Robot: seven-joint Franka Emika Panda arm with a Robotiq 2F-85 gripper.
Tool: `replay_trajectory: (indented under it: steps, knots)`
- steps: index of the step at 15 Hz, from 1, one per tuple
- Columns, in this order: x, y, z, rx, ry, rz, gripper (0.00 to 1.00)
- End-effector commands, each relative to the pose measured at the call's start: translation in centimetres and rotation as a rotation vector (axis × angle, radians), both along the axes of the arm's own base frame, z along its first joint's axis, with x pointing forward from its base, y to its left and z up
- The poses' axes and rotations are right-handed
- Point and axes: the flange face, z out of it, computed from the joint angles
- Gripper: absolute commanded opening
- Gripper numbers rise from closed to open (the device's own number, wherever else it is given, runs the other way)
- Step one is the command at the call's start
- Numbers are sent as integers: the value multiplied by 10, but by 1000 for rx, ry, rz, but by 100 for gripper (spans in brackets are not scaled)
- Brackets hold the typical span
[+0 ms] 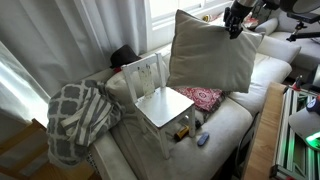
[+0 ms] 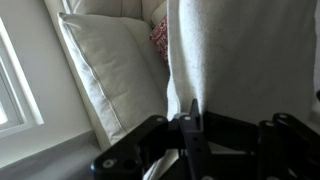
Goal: Pick up the white pillow from the sofa seat and put it on the chair's seat part
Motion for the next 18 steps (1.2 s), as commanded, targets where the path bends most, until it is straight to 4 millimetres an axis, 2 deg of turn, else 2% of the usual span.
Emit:
replay_trajectory:
  steps: [1, 5, 9, 12, 18]
  knots:
    - [7, 29, -7, -26, 42, 148, 0]
    - [21, 89, 2, -93, 55, 349, 0]
    - [40, 136, 15, -184, 38, 527, 0]
    - [59, 159, 22, -256, 19, 637, 0]
    - [104, 186, 24, -363, -26, 744, 0]
